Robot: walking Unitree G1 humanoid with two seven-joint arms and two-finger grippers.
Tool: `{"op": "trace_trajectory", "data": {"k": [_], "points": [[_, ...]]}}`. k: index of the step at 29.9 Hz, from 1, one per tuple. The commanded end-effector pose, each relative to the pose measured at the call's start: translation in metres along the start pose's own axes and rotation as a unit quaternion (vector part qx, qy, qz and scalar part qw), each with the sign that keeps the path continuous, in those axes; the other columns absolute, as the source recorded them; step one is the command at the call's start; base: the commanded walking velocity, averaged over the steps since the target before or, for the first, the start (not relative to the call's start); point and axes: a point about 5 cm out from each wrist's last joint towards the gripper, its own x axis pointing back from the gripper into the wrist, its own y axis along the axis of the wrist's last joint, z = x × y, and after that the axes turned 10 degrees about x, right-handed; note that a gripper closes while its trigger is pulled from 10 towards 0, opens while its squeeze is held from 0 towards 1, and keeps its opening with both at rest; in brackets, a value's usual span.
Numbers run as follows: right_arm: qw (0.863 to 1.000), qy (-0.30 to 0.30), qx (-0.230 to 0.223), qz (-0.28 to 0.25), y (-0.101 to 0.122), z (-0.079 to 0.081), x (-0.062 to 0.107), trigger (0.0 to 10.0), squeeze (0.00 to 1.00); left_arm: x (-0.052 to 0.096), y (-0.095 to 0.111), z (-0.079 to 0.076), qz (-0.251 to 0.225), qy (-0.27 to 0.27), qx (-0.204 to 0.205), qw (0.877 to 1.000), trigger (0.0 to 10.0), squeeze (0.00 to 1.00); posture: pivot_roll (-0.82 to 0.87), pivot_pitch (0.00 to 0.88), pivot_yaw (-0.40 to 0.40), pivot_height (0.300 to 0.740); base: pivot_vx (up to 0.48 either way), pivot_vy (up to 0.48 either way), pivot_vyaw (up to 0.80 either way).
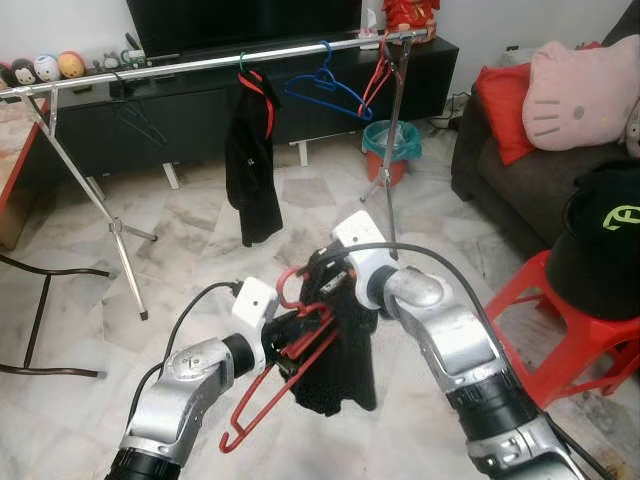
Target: Hang hanger
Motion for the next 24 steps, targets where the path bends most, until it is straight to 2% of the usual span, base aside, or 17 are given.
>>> {"op": "trace_trajectory", "data": {"k": [1, 5, 10, 19, 24], "points": [[0.999, 0.027, 0.012, -0.031, 0.014, 0.008, 0.004, 10.0, 0.0, -0.001, 0.009, -0.002, -0.023, -0.009, -0.012, 1.0, 10.0, 0.0, -0.03, 0.011, 0.022, 0.74, 0.0, 0.0, 0.0], [0.997, 0.059, 0.031, -0.032, 0.011, 0.015, 0.01, 10.0, 0.0, -0.001, 0.016, 0.0, -0.051, 0.003, -0.006, 0.999, 10.0, 0.0, -0.03, 0.011, 0.022, 0.74, 0.0, 0.0, 0.0], [0.991, 0.11, 0.068, -0.039, 0.005, 0.02, 0.027, 10.0, 0.0, -0.001, 0.023, 0.004, -0.074, 0.014, -0.004, 0.997, 10.0, 0.0, -0.03, 0.015, 0.024, 0.74, 0.0, 0.0, 0.0], [0.987, 0.134, 0.079, -0.043, 0.0, 0.018, 0.038, 10.0, 0.0, -0.003, 0.023, 0.001, -0.081, 0.005, 0.002, 0.997, 10.0, 0.0, -0.04, 0.014, 0.025, 0.74, 0.0, 0.0, 0.0], [0.979, 0.162, 0.121, -0.023, -0.014, 0.015, 0.051, 10.0, 0.0, -0.003, 0.024, 0.002, -0.085, 0.006, 0.001, 0.996, 10.0, 0.0, -0.03, 0.016, 0.025, 0.74, 0.0, 0.0, 0.0]]}}
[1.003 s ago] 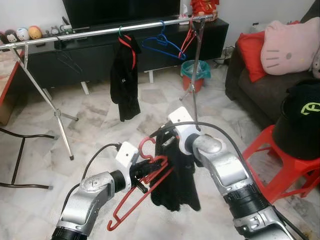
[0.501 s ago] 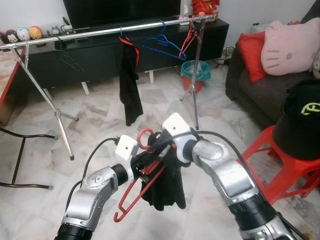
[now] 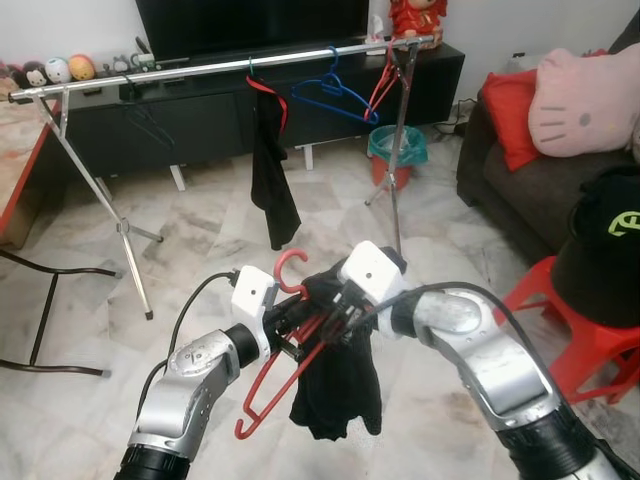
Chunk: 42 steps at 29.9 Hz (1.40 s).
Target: Hang hanger
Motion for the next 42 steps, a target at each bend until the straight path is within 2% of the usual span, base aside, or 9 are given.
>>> {"op": "trace_trajectory", "data": {"k": [1, 8, 16, 22, 23, 24, 25, 26, 42], "points": [[0.999, 0.037, 0.009, -0.013, 0.003, 0.01, 0.0, 10.0, 0.0, 0.001, 0.016, 0.004, -0.035, 0.009, -0.012, 0.999, 10.0, 0.0, -0.04, 0.016, 0.026, 0.74, 0.0, 0.0, 0.0], [0.998, 0.051, 0.026, 0.02, -0.015, 0.009, 0.015, 10.0, 0.0, 0.0, 0.016, 0.004, -0.037, 0.011, -0.012, 0.999, 10.0, 0.0, -0.04, 0.019, 0.027, 0.74, 0.0, 0.0, 0.0], [0.997, 0.068, 0.026, 0.014, -0.02, 0.017, 0.011, 10.0, 0.0, -0.002, 0.021, 0.002, -0.053, 0.004, -0.005, 0.999, 10.0, 0.0, -0.04, 0.014, 0.028, 0.74, 0.0, 0.0, 0.0], [0.999, 0.036, 0.021, 0.018, -0.023, 0.009, 0.008, 10.0, 0.0, -0.001, 0.019, -0.002, -0.047, -0.016, 0.003, 0.999, 10.0, 0.0, -0.04, 0.013, 0.028, 0.74, 0.0, 0.0, 0.0], [0.999, 0.034, 0.022, 0.015, -0.022, 0.008, 0.007, 10.0, 0.23, -0.001, 0.019, -0.003, -0.047, -0.017, 0.004, 0.999, 10.0, 0.0, -0.04, 0.013, 0.027, 0.74, 0.0, 0.0, 0.0], [0.999, 0.032, 0.021, 0.014, -0.022, 0.008, 0.007, 10.0, 0.64, -0.001, 0.018, -0.003, -0.046, -0.017, 0.004, 0.999, 10.0, 0.0, -0.04, 0.013, 0.027, 0.74, 0.0, 0.0, 0.0], [0.999, 0.03, 0.02, 0.013, -0.021, 0.007, 0.007, 10.0, 0.64, -0.002, 0.018, -0.003, -0.046, -0.018, 0.005, 0.999, 10.0, 0.0, -0.04, 0.013, 0.027, 0.74, 0.0, 0.0, 0.0], [0.999, 0.029, 0.02, 0.012, -0.021, 0.006, 0.006, 10.0, 1.0, -0.002, 0.018, -0.004, -0.046, -0.018, 0.005, 0.999, 10.0, 0.0, -0.04, 0.013, 0.025, 0.74, 0.0, 0.0, 0.0], [0.999, 0.036, 0.026, -0.014, -0.01, 0.008, 0.001, 10.0, 1.0, -0.004, 0.018, -0.004, -0.053, -0.016, 0.012, 0.998, 10.0, 0.0, -0.04, 0.016, 0.022, 0.74, 0.0, 0.0, 0.0]]}}
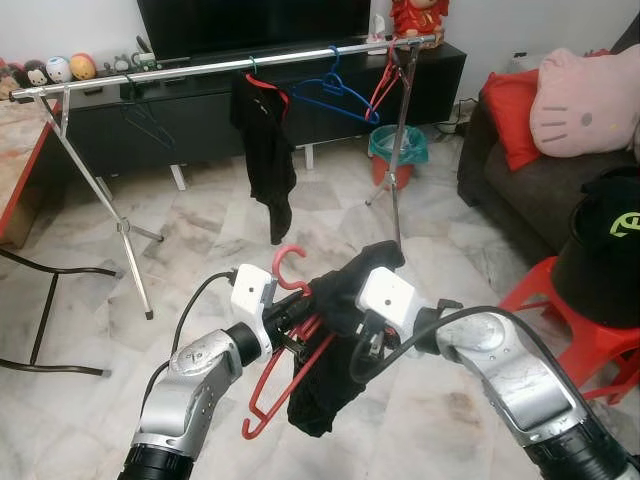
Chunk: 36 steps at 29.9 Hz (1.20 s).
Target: Hang hanger
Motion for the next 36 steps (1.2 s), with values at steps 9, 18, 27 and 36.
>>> {"op": "trace_trajectory", "data": {"k": [9, 18, 27, 36], "points": [[0.999, 0.043, 0.012, -0.03, 0.012, 0.012, -0.004, 10.0, 1.0, -0.004, 0.018, 0.0, -0.046, 0.01, -0.017, 0.999, 10.0, 0.0, -0.04, 0.017, 0.02, 0.74, 0.0, 0.0, 0.0], [0.997, 0.072, 0.009, -0.022, 0.002, 0.014, 0.009, 10.0, 1.0, -0.004, 0.019, 0.002, -0.051, 0.015, -0.012, 0.999, 10.0, 0.0, -0.05, 0.019, 0.023, 0.74, 0.0, 0.0, 0.0], [0.997, -0.051, -0.025, 0.052, -0.026, -0.017, 0.006, 10.0, 1.0, -0.005, 0.017, -0.001, -0.047, 0.011, -0.012, 0.999, 10.0, 0.0, -0.04, 0.021, 0.023, 0.74, 0.0, 0.0, 0.0], [0.988, -0.132, -0.076, 0.006, -0.015, -0.037, 0.001, 10.0, 1.0, -0.005, 0.017, -0.001, -0.048, 0.008, -0.01, 0.999, 10.0, 0.0, -0.04, 0.021, 0.022, 0.74, 0.0, 0.0, 0.0]]}}
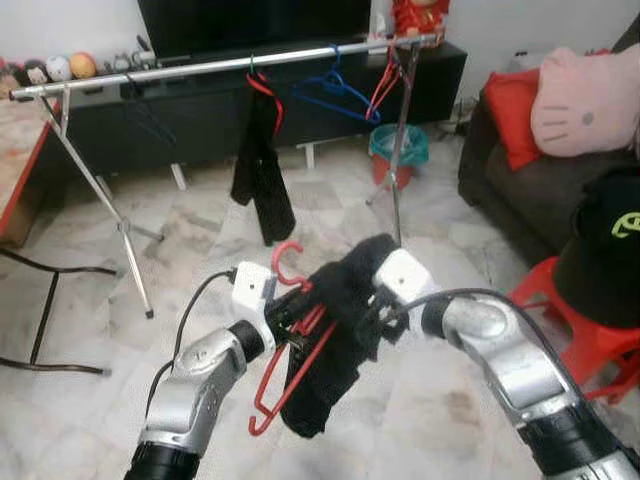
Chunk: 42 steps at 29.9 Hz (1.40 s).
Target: Hang hanger
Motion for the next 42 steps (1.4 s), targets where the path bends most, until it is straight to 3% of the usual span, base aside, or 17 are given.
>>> {"op": "trace_trajectory", "data": {"k": [1, 2, 3, 14, 15, 16, 21, 28, 29, 30, 31, 32, 36, 39, 41, 42], "points": [[1.0, -0.014, -0.011, -0.022, 0.008, -0.007, 0.0, 10.0, 0.8, -0.003, 0.015, -0.005, -0.029, -0.018, -0.017, 0.999, 10.0, 0.0, -0.04, 0.022, 0.022, 0.74, 0.0, 0.0, 0.0], [1.0, -0.011, -0.015, -0.025, 0.008, -0.007, 0.0, 10.0, 0.3, -0.003, 0.015, -0.005, -0.029, -0.017, -0.016, 0.999, 10.0, 0.0, -0.04, 0.022, 0.022, 0.74, 0.0, 0.0, 0.0], [1.0, 0.0, -0.013, -0.024, 0.007, -0.005, 0.0, 10.0, 0.0, -0.003, 0.015, -0.005, -0.029, -0.017, -0.016, 0.999, 10.0, 0.0, -0.04, 0.021, 0.021, 0.74, 0.0, 0.0, 0.0], [0.997, 0.063, 0.001, -0.039, 0.007, 0.011, 0.003, 10.0, 0.0, -0.005, 0.014, -0.008, -0.032, -0.022, -0.014, 0.999, 10.0, 0.0, -0.05, 0.02, 0.021, 0.74, 0.0, 0.0, 0.0], [0.995, 0.083, 0.003, -0.049, 0.009, 0.015, 0.005, 10.0, 0.84, -0.005, 0.014, -0.007, -0.032, -0.022, -0.014, 0.999, 10.0, 0.0, -0.05, 0.02, 0.021, 0.74, 0.0, 0.0, 0.0], [0.994, 0.097, 0.005, -0.055, 0.01, 0.018, 0.007, 10.0, 1.0, -0.005, 0.014, -0.007, -0.032, -0.021, -0.014, 0.999, 10.0, 0.0, -0.05, 0.02, 0.021, 0.74, 0.0, 0.0, 0.0], [0.99, 0.129, 0.03, -0.043, 0.005, 0.025, 0.012, 10.0, 1.0, -0.005, 0.014, -0.007, -0.032, -0.021, -0.014, 0.999, 10.0, 0.0, -0.05, 0.022, 0.019, 0.74, 0.0, 0.0, 0.0], [0.993, 0.053, 0.078, 0.065, -0.021, 0.001, 0.01, 10.0, 1.0, -0.005, 0.013, -0.008, -0.031, -0.022, -0.013, 0.999, 10.0, 0.0, -0.05, 0.022, 0.018, 0.74, 0.0, 0.0, 0.0], [0.992, 0.043, 0.089, 0.081, -0.024, -0.002, 0.011, 10.0, 0.96, -0.005, 0.013, -0.007, -0.03, -0.022, -0.014, 0.999, 10.0, 0.0, -0.05, 0.021, 0.018, 0.74, 0.0, 0.0, 0.0], [0.991, 0.037, 0.09, 0.087, -0.025, -0.004, 0.01, 10.0, 0.29, -0.005, 0.013, -0.008, -0.029, -0.022, -0.015, 0.999, 10.0, 0.0, -0.05, 0.021, 0.017, 0.74, 0.0, 0.0, 0.0], [0.991, 0.033, 0.091, 0.09, -0.025, -0.005, 0.01, 10.0, 0.29, -0.005, 0.013, -0.008, -0.029, -0.022, -0.017, 0.999, 10.0, 0.0, -0.05, 0.021, 0.017, 0.74, 0.0, 0.0, 0.0], [0.992, 0.024, 0.088, 0.089, -0.025, -0.008, 0.009, 10.0, 0.0, -0.005, 0.012, -0.008, -0.029, -0.021, -0.017, 0.999, 10.0, 0.0, -0.05, 0.022, 0.017, 0.74, 0.0, 0.0, 0.0], [0.992, 0.029, 0.086, 0.086, -0.024, -0.007, 0.008, 10.0, 0.0, -0.005, 0.012, -0.008, -0.028, -0.022, -0.017, 0.999, 10.0, 0.0, -0.04, 0.02, 0.018, 0.74, 0.0, 0.0, 0.0], [0.976, 0.056, 0.156, 0.139, -0.033, -0.009, 0.015, 10.0, 0.0, -0.005, 0.013, -0.008, -0.026, -0.024, -0.017, 0.999, 10.0, 0.0, -0.05, 0.021, 0.02, 0.74, 0.0, 0.0, 0.0], [0.972, 0.059, 0.169, 0.153, -0.035, -0.01, 0.016, 10.0, 0.0, -0.005, 0.012, -0.008, -0.026, -0.025, -0.017, 0.999, 10.0, 0.0, -0.05, 0.022, 0.02, 0.74, 0.0, 0.0, 0.0], [0.977, 0.057, 0.157, 0.133, -0.031, -0.01, 0.013, 10.0, 0.0, -0.005, 0.012, -0.008, -0.025, -0.025, -0.017, 0.999, 10.0, 0.0, -0.05, 0.022, 0.02, 0.74, 0.0, 0.0, 0.0]]}}
